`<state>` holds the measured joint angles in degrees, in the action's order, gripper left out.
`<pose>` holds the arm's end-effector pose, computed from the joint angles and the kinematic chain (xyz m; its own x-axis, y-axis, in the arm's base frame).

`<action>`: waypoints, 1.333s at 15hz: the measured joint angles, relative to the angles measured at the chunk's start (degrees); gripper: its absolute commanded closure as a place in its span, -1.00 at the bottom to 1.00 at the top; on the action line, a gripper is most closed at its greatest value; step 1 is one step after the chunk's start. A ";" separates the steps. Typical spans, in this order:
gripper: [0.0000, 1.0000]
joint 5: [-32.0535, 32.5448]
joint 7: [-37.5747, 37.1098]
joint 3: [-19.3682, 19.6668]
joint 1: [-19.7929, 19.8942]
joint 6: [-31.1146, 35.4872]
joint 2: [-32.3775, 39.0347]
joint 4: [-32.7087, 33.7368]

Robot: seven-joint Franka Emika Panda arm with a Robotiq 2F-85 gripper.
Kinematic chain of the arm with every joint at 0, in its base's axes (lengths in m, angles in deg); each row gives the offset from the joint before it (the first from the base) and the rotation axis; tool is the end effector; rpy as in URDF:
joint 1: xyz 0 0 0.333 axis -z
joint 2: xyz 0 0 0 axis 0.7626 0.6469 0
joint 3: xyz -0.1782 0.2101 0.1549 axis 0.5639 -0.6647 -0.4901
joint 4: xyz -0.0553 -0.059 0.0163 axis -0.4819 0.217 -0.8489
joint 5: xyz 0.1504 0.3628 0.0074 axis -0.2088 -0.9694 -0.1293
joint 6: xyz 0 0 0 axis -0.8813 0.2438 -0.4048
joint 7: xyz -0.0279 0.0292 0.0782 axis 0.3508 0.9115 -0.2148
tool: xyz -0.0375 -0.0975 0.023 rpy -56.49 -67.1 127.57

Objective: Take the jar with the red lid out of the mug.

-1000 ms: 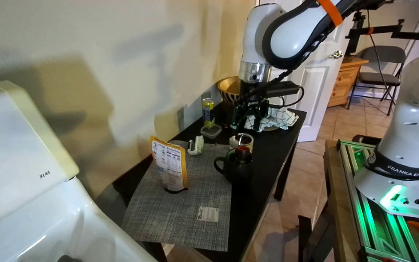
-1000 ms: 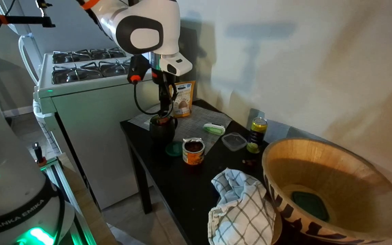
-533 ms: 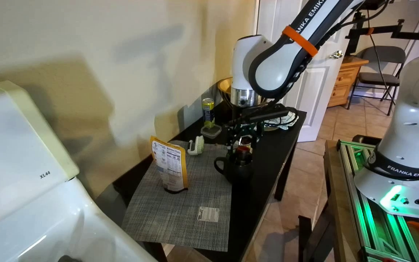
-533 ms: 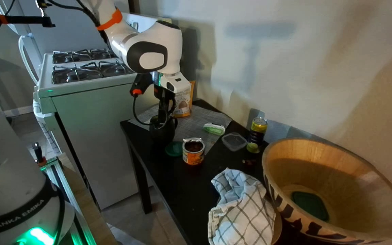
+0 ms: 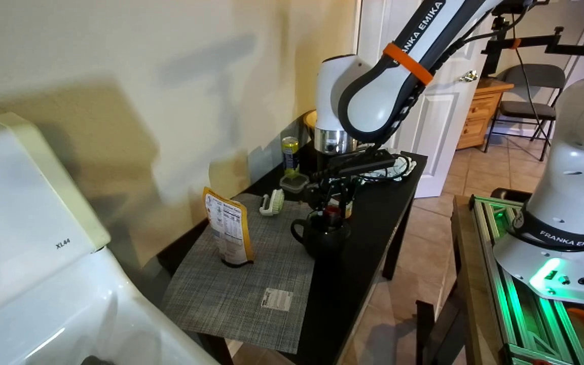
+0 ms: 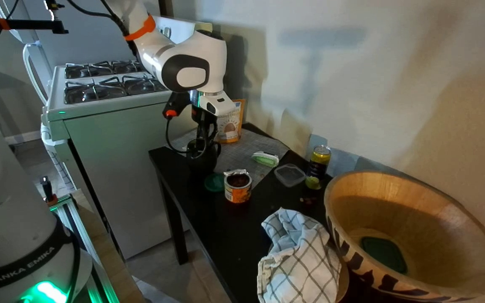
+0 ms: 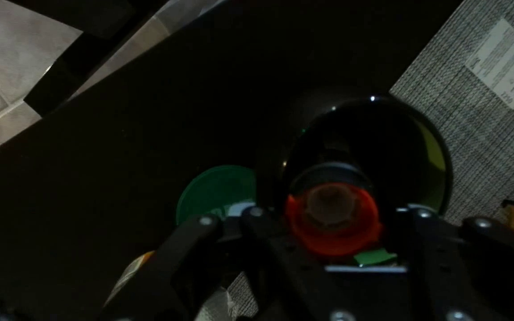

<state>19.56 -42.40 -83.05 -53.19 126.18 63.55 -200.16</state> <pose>0.4451 0.0716 0.2476 0.7568 -0.6433 -0.1159 -0.6529 -0.7523 -0.0875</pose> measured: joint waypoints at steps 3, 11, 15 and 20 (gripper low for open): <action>0.43 0.07 -0.81 0.01 -0.29 0.00 -0.03 0.10; 0.44 0.42 -1.40 0.02 -0.36 0.00 -0.20 0.10; 0.44 0.92 -1.56 0.02 -0.60 0.00 -1.08 0.10; 0.44 2.09 -1.93 -0.01 -0.92 -0.12 -3.97 0.11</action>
<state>21.65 -44.33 -83.06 -54.12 126.06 59.58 -200.05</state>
